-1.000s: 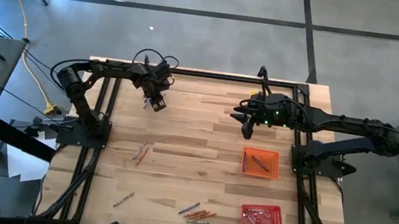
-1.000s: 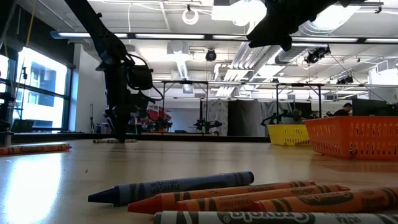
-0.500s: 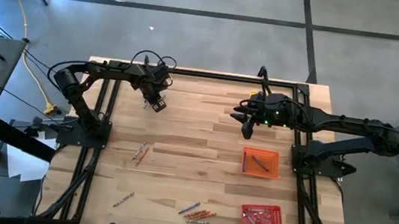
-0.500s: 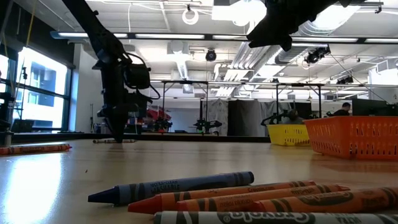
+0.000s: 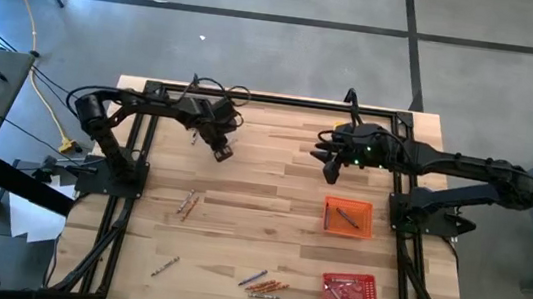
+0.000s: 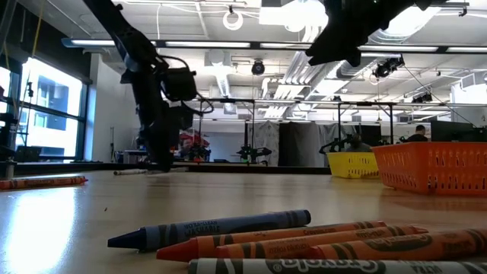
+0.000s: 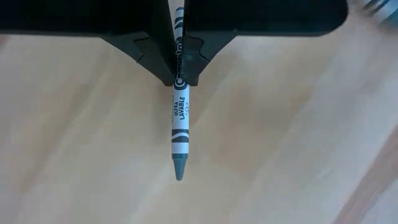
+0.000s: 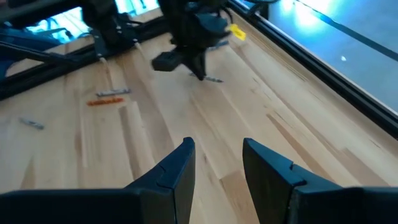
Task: Sort crayons
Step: Put the gray crayon into the red bin
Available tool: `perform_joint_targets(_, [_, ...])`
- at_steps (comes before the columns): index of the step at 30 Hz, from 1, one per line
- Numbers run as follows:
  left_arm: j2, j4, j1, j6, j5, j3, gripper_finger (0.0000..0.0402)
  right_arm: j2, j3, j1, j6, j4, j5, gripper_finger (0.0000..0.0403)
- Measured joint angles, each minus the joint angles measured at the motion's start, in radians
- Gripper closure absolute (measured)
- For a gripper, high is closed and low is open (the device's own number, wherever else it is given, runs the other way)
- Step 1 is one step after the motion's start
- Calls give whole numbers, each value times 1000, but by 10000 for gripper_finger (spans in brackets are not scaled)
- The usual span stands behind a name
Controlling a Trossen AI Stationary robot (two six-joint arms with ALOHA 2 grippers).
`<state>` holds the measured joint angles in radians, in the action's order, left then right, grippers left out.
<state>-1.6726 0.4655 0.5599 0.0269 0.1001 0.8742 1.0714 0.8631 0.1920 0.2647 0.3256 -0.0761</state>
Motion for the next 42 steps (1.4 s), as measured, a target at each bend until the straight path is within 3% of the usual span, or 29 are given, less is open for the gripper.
perform_joint_targets(14, [2, -102, -180, -44, 10, 223, 401, 7, -1, 83, 2, 47, -111, 275])
perform_joint_targets(18, [2, -220, -237, -89, 10, 280, 401, 18, -36, 76, -34, -6, -231, 275])
perform_joint_targets(21, [2, -339, -272, -113, -6, 303, 401, 18, -67, 76, -47, -43, -265, 275])
perform_joint_targets(30, [2, -592, -314, -118, -61, 303, 401, 14, -213, 76, -116, -413, -158, 275])
perform_joint_targets(42, [2, -660, -330, -114, -165, 303, 401, 14, -343, 68, -58, -735, -92, 275])
